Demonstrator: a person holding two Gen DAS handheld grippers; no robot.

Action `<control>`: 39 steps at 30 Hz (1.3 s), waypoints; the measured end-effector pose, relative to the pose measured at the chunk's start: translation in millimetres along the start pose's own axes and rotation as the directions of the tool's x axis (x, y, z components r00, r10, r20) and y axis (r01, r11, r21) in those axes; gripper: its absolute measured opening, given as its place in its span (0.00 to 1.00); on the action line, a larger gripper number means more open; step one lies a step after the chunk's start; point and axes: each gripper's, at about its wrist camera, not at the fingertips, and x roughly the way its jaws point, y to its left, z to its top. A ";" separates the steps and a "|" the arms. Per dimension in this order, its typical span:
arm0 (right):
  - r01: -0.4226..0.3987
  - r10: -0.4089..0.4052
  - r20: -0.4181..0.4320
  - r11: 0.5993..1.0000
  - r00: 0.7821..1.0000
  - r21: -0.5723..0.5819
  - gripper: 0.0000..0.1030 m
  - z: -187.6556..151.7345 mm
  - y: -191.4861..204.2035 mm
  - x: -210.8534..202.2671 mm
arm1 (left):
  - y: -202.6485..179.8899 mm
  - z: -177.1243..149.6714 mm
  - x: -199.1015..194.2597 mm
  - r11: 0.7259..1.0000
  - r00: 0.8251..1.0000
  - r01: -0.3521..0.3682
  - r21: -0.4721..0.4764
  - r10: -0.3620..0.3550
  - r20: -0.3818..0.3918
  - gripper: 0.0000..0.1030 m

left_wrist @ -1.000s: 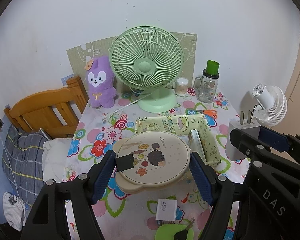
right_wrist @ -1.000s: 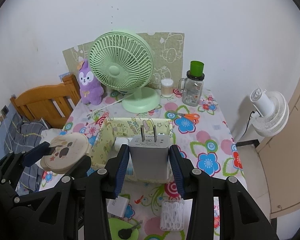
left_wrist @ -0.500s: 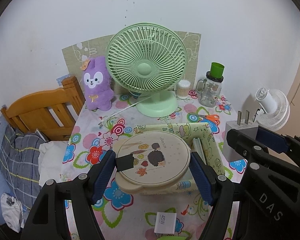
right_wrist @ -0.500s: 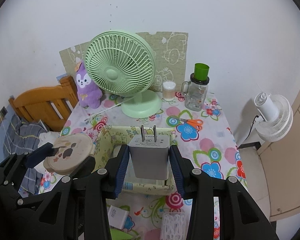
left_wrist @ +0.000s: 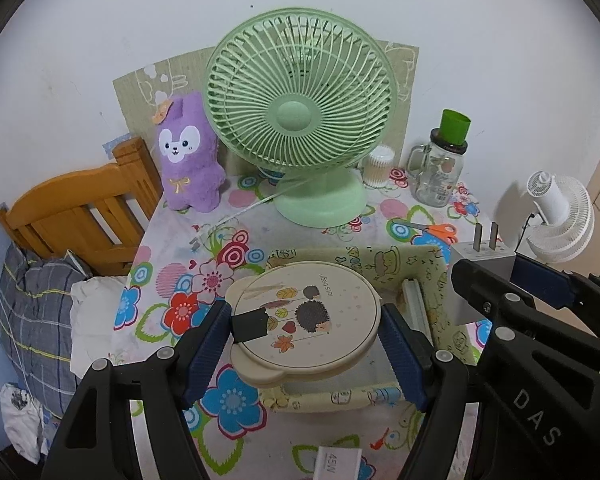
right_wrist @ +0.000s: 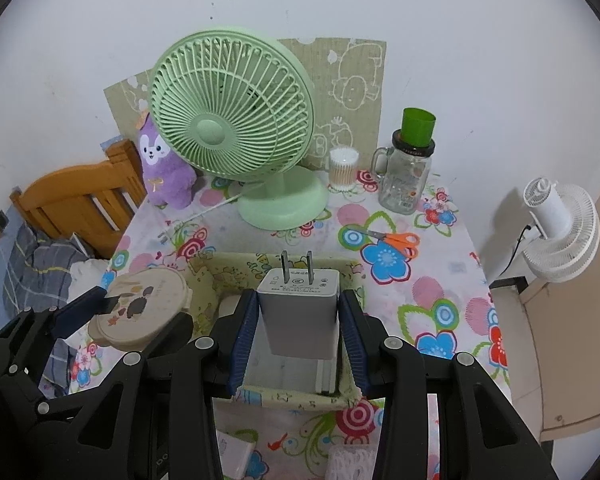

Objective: Organize rigid objects
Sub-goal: 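Carry the coaster with the left tool while the right tool carries the plug charger over the fabric box, then open the right tool to drop the plug charger while the left tool releases the coaster into the box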

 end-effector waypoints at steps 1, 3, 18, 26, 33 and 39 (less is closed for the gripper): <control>0.000 0.000 -0.004 1.000 1.000 0.001 0.44 0.9 -0.3 3.8 | 0.4 1.1 4.0 1.000 1.000 -0.001 -0.002 0.001 -0.004 0.74; 0.002 -0.002 -0.011 1.000 1.000 0.001 0.44 2.3 -0.8 11.6 | 0.8 2.7 10.9 1.000 1.000 -0.001 -0.004 0.001 -0.013 0.74; -0.005 0.004 -0.096 1.000 0.995 -0.010 0.44 -3.1 6.5 76.7 | -4.3 -5.5 65.9 1.000 0.996 0.011 -0.018 -0.013 -0.086 0.74; -0.019 0.016 -0.104 1.000 0.994 -0.023 0.44 -2.6 1.6 102.6 | -7.3 -5.0 90.0 1.000 0.995 0.000 -0.009 -0.001 -0.097 0.74; -0.037 0.034 -0.097 0.999 0.995 -0.033 0.44 -2.0 -2.3 115.5 | -12.4 -4.0 98.5 1.000 0.997 -0.025 0.012 0.026 -0.078 0.74; -0.047 0.046 -0.101 0.999 0.994 0.001 0.57 -4.3 -6.2 116.9 | -13.0 -5.0 99.3 0.999 0.997 -0.030 0.027 0.032 -0.064 0.74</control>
